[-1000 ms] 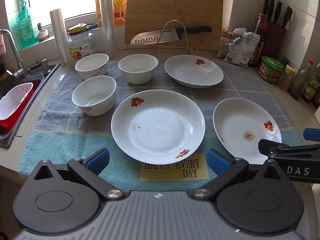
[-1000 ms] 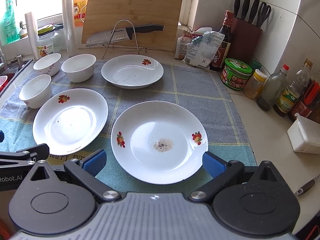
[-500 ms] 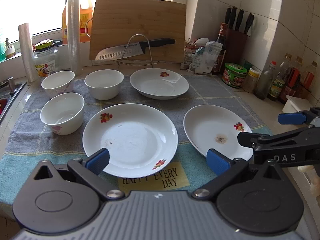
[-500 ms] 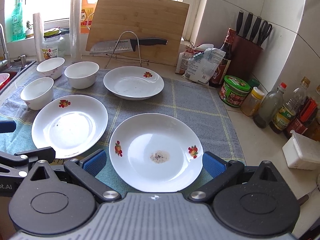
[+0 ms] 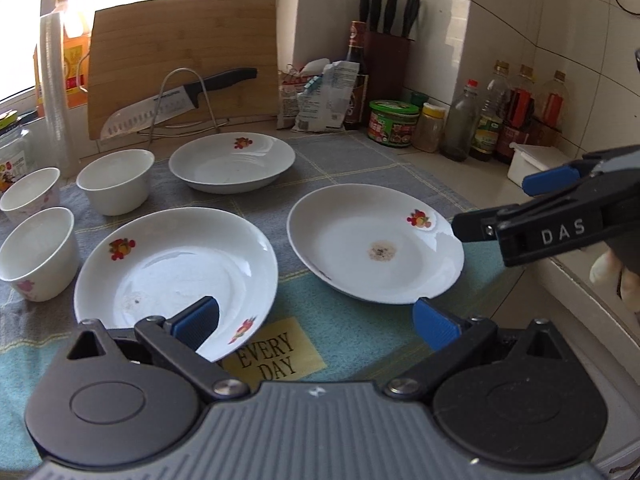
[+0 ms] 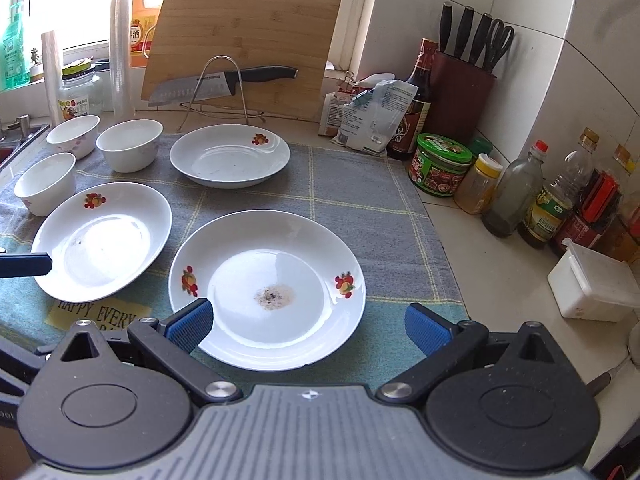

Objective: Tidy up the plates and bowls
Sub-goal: 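Close the right gripper on the rim of the brown-stained plate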

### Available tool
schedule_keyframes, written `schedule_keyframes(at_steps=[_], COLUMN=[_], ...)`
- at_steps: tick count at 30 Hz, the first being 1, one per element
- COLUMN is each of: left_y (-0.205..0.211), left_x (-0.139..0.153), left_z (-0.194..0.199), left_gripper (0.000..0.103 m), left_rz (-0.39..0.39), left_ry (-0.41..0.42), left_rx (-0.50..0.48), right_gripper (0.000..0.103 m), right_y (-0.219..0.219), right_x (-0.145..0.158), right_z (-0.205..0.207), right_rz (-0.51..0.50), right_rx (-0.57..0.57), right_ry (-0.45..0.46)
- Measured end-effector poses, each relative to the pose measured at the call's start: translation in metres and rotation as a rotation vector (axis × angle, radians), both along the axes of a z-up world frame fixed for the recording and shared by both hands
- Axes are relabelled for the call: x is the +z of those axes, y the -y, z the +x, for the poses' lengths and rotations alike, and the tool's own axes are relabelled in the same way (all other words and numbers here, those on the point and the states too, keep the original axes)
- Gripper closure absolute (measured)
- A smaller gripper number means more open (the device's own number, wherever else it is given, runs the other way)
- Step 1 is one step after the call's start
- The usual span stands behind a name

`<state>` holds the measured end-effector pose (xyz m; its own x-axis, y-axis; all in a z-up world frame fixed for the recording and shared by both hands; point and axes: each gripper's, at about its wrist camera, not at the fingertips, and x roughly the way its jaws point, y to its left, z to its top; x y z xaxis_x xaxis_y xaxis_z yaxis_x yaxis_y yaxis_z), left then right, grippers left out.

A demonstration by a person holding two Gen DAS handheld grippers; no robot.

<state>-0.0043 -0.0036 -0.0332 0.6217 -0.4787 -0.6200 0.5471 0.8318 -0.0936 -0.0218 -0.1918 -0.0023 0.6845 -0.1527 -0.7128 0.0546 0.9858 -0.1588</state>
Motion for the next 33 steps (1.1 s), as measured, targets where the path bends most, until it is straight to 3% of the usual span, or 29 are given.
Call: schedule_keyframes(at_steps=[7,15,23,26,33], left_y=[0.038,0.070,0.082,0.091,0.091], left_x=[-0.029,-0.057,-0.062,-0.065,-0.067], left_z=[-0.001,0.017,0.033,0.035,0.034], left_gripper=[0.001,0.001,0.001,0.000,0.000], left_rz=[0.028,0.073,0.084,0.137,0.120], left_ry=[0.005,-0.053,-0.057,-0.018,0.010], left_rx=[-0.087,-0.075,-0.038,-0.043,-0.062], right_gripper=[0.000,0.000,0.000,0.000,0.000], right_y=[0.025,0.051,0.074,0.081,0.091], right_x=[-0.014,-0.031,-0.055,-0.061,-0.073], right_z=[0.016,0.041,0.070,0.081,0.107], right_rz=[0.042,0.108,0.184,0.205,0.265], right_rx=[0.039,0.112,0.180,0.208,0.318], right_ry=[-0.020,-0.055,-0.121,-0.138,-0.179])
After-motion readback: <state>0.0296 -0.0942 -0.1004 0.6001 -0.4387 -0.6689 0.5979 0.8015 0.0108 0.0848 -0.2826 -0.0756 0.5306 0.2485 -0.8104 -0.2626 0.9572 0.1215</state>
